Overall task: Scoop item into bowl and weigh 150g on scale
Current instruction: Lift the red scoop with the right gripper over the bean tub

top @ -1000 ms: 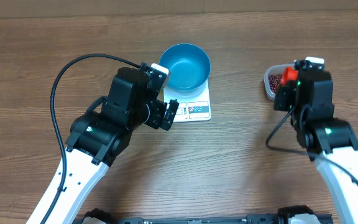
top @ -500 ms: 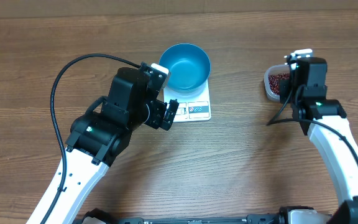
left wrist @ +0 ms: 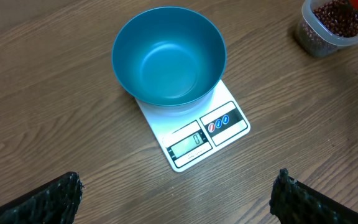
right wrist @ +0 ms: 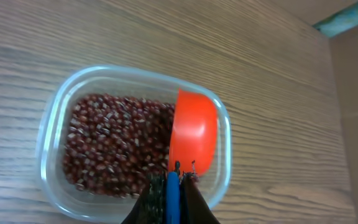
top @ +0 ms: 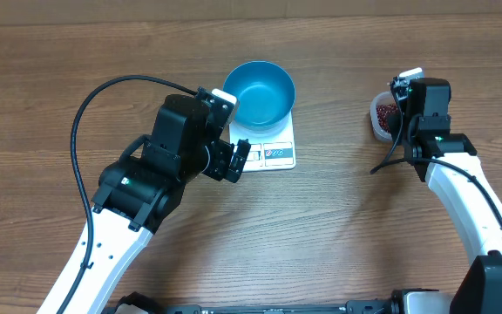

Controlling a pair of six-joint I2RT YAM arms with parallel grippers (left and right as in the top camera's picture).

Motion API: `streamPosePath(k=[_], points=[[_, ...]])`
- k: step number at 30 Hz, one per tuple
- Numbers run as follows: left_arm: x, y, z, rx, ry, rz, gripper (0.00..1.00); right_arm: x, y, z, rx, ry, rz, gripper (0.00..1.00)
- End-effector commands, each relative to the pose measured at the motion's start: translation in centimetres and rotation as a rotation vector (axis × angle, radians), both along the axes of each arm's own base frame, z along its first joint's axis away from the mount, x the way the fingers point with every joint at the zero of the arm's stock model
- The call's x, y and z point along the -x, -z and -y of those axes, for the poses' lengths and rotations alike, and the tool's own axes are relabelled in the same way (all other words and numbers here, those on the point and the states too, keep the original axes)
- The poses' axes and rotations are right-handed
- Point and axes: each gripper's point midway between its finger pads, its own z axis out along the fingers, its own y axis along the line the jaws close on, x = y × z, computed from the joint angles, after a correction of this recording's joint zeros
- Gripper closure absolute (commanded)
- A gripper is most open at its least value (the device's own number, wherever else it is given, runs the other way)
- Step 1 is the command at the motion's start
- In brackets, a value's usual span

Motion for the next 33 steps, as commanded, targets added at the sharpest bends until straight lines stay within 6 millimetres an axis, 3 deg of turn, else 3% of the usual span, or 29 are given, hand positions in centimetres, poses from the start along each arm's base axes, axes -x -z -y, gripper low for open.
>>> streamPosePath(k=[1,12,24,33], points=[[0.0,0.6,-0.1,-0.008,-0.011,-0.012,0.00,-0.3,-1.4,1.1,0.069,0.015,0.014,0.96],[0.0,0.5,-0.1,-0.007,-0.011,-0.012,0.00,0.4,-0.6,0.8,-0.008,0.076,0.010,0.96],[0.0,0.6,-0.1,-0.008,-0.011,-0.012,0.00,1.0,1.5,2.7,-0.162,0.146,-0.021,0.96],[0.0,0.6,-0.1,-0.008,-0.011,-0.012,0.00,0.8,1.9,1.1,-0.259,0.115,-0.025,0.96]])
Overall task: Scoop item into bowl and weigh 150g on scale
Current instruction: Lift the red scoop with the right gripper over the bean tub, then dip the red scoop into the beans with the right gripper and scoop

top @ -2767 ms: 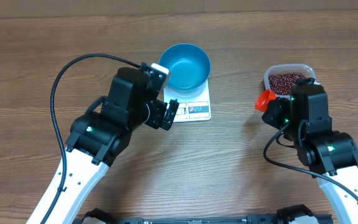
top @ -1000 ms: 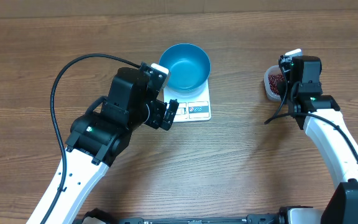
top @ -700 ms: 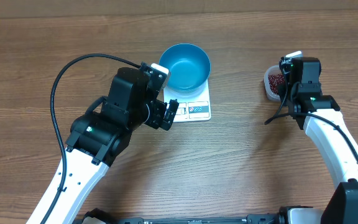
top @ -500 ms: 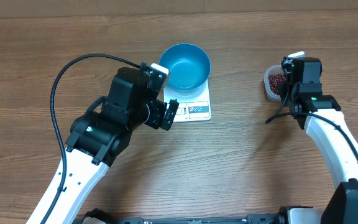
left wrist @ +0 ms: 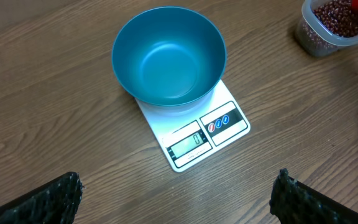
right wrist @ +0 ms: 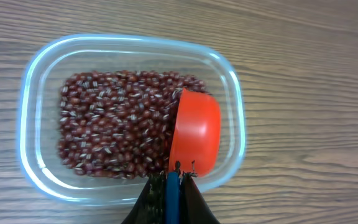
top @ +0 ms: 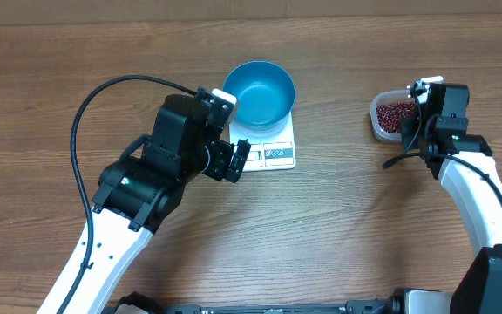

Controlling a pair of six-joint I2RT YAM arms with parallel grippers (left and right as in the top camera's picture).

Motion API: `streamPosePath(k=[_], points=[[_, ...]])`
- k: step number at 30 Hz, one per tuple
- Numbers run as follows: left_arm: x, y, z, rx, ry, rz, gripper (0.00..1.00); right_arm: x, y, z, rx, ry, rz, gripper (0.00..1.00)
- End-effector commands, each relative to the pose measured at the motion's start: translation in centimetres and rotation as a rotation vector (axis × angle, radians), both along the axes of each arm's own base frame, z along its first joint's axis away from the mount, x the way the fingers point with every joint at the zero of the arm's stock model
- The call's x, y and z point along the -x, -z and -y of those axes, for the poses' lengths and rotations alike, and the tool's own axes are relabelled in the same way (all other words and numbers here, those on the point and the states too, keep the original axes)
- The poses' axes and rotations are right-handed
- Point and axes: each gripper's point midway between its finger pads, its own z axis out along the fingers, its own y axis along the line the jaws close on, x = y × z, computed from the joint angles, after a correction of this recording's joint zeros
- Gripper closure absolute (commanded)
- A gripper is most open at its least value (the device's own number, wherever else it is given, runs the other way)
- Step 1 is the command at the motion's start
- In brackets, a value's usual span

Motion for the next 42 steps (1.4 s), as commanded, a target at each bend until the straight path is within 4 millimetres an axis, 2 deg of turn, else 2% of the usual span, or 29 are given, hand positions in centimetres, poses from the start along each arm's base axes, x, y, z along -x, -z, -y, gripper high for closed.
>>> streamPosePath(k=[1,11,14,26,34,42], points=[[0.0,0.6,-0.1,-0.007,-0.010,-0.012,0.00,-0.6,0.0,-0.9,-0.077,-0.007,0.016,0.96],[0.0,0.6,-0.1,-0.007,-0.010,-0.012,0.00,-0.1,2.3,-1.6,-0.189,0.079,-0.022,0.96],[0.0,0.6,-0.1,-0.007,-0.010,-0.012,0.00,-0.1,3.0,-2.5,-0.232,0.060,-0.043,0.96],[0.0,0.6,-0.1,-0.007,-0.010,-0.012,0.00,-0.3,3.0,-4.9,-0.388,0.027,-0.037,0.96],[0.0,0.6,-0.1,-0.007,-0.010,-0.012,0.00,-0.5,2.4,-4.6,-0.555,0.063,-0.008,0.96],[0.0,0.6,-0.1,-0.007,-0.010,-0.012,0.00,0.0,1.4,-2.9,-0.768,0.106,0.027,0.96]])
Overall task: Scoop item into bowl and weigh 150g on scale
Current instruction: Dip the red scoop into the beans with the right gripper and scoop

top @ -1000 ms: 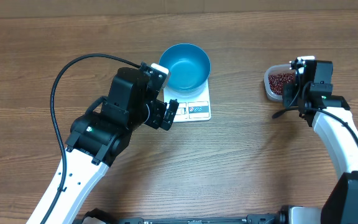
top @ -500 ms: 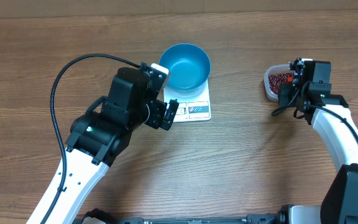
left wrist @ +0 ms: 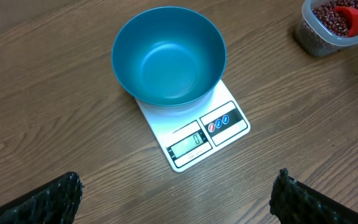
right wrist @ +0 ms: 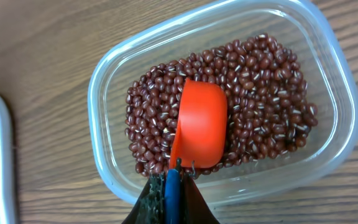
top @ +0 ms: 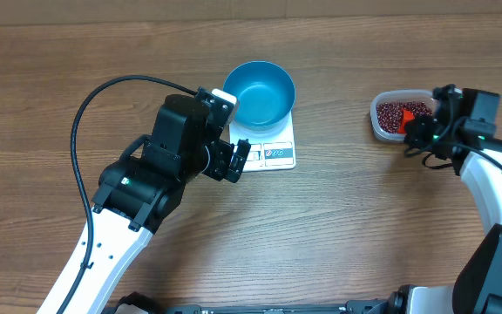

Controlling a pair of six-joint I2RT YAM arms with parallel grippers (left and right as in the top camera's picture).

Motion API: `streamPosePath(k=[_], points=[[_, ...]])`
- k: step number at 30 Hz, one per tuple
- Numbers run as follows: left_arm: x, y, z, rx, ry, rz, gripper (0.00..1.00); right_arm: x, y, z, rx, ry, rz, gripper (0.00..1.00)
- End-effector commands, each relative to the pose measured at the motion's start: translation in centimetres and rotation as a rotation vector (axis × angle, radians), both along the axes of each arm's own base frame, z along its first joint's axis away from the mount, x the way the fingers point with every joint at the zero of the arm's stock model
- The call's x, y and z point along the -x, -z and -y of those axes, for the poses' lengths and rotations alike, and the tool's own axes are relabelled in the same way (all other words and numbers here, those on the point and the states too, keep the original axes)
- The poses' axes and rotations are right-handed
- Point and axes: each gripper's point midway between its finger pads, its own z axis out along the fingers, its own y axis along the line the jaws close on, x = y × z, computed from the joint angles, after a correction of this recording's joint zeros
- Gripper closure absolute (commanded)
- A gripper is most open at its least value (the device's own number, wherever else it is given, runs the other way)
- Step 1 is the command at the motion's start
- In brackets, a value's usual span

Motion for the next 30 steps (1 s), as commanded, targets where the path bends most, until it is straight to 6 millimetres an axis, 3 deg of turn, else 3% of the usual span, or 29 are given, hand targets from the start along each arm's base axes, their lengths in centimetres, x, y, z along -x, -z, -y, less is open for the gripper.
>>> streamPosePath(k=[1,11,30], points=[[0.0,0.6,-0.1,-0.007,-0.010,-0.012,0.00,0.0,-0.7,-1.3,-0.165,-0.022,0.021,0.96],[0.0,0.6,-0.1,-0.007,-0.010,-0.012,0.00,0.2,2.0,-0.8,-0.267,0.088,-0.075,0.96],[0.0,0.6,-0.1,-0.007,-0.010,-0.012,0.00,-0.4,1.6,-0.5,-0.361,0.196,-0.074,0.96]])
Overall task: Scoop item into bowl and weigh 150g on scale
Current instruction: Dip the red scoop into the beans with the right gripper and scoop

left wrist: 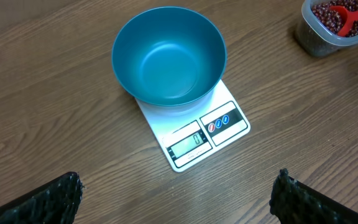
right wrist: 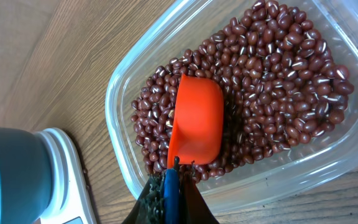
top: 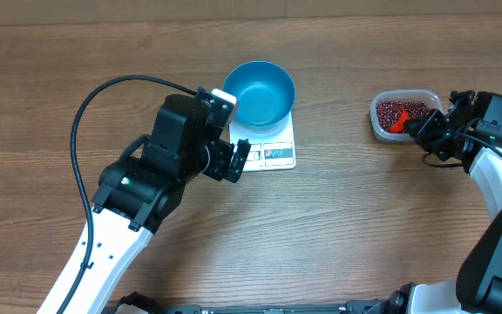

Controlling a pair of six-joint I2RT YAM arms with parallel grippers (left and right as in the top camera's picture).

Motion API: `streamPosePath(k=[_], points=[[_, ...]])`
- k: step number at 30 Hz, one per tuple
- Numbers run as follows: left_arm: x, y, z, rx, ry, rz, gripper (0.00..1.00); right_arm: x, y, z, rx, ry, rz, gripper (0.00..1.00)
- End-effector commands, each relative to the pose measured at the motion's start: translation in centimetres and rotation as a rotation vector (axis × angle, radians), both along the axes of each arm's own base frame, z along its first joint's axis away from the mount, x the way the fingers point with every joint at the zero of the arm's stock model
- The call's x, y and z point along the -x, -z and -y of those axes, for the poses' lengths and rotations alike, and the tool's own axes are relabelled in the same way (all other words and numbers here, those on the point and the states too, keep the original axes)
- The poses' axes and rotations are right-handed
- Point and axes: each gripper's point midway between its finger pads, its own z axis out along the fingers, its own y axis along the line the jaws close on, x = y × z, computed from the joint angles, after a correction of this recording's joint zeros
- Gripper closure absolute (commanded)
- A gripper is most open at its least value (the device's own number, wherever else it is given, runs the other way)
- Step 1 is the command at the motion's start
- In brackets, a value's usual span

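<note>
An empty blue bowl (top: 264, 91) stands on the white scale (top: 277, 154), whose display (left wrist: 188, 144) reads 0. At the right, a clear tub (top: 402, 115) holds red beans (right wrist: 278, 81). My right gripper (right wrist: 171, 176) is shut on the blue handle of an orange scoop (right wrist: 196, 121), whose cup is pushed down among the beans, back upward. My left gripper (left wrist: 176, 190) hangs open above the wood in front of the scale, holding nothing.
The wooden table (top: 338, 227) stretches around the scale and tub. A black cable (top: 85, 113) loops from the left arm. The tub sits near the table's right side, roughly level with the scale.
My right gripper has swung further round to the tub's right side, and the scoop now lies at a new angle deeper among the beans. The left arm, bowl and scale are unchanged.
First the scoop stood at the tub's edge with my right gripper shut on it. Then it sat over the beans, and later lay cup-down on them as the wrist turned. Now it digs into the beans. The left gripper stayed open by the scale throughout.
</note>
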Motion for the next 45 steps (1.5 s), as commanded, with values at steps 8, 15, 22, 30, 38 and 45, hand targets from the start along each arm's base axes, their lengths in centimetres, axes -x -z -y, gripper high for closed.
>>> streamPosePath(k=[8,15,22,30,38,45], points=[[0.0,0.5,-0.1,-0.007,-0.010,-0.012,0.00,0.5,-0.2,0.5,-0.170,-0.001,0.018,0.96],[0.0,0.5,-0.1,-0.007,-0.010,-0.012,0.00,1.1,0.0,0.7,-0.309,-0.085,0.085,0.96],[0.0,0.5,-0.1,-0.007,-0.010,-0.012,0.00,1.5,0.8,0.5,-0.430,-0.140,0.128,0.96],[0.0,0.5,-0.1,-0.007,-0.010,-0.011,0.00,1.5,-0.4,1.3,-0.477,-0.142,0.187,0.96],[0.0,0.5,-0.1,-0.007,-0.010,-0.012,0.00,1.8,-1.1,1.9,-0.507,-0.135,0.214,0.96],[0.0,0.5,-0.1,-0.007,-0.010,-0.012,0.00,1.8,-1.1,2.5,-0.501,-0.122,0.225,0.96]])
